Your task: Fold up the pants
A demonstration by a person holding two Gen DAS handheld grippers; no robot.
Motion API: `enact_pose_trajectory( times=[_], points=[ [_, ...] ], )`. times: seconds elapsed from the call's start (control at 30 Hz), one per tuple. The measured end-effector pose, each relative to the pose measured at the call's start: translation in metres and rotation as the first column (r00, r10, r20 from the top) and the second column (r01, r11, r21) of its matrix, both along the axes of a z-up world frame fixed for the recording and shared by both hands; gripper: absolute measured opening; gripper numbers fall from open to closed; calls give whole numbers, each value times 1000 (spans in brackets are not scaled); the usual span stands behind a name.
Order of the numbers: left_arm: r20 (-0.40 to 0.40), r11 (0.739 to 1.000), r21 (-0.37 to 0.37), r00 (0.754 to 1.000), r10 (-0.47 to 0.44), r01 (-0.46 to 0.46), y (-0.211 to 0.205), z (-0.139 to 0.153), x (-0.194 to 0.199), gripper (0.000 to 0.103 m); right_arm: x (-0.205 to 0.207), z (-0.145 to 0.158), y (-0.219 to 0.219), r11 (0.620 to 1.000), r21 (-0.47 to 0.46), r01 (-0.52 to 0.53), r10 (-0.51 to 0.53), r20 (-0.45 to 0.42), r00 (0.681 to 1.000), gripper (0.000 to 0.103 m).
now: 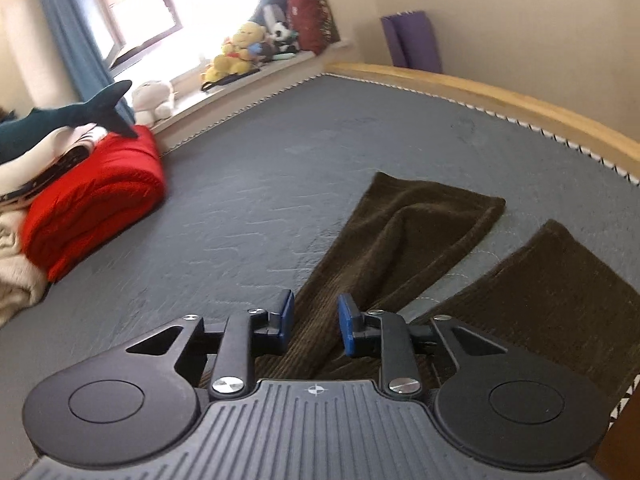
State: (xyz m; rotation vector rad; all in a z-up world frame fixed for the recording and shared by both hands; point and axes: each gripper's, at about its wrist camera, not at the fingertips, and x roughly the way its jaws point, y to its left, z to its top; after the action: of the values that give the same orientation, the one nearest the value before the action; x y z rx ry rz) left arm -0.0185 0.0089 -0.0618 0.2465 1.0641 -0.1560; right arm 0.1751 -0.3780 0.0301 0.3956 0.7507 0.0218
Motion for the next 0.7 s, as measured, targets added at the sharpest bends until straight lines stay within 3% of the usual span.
enact_pose_trajectory(
  times=[0.1, 0.3, 0.6, 0.7],
  points=[
    [-9, 998, 54, 999, -34, 34, -8, -7, 7, 8, 17, -17, 1, 999, 13, -29, 29, -47, 998, 26],
    [-46, 999, 39, 998, -34, 36, -5, -10, 16, 8, 57, -38, 30, 994, -9, -106, 105, -108, 989, 27],
    [-76, 999, 26, 996, -45, 47, -3, -14, 23, 8, 122, -85, 82, 988, -59, -141, 124, -227, 966, 48],
    [-80, 999, 14, 996, -43, 44, -2, -14, 25, 8, 137, -101, 101, 973, -154, -170, 124, -273, 954, 56]
  ],
)
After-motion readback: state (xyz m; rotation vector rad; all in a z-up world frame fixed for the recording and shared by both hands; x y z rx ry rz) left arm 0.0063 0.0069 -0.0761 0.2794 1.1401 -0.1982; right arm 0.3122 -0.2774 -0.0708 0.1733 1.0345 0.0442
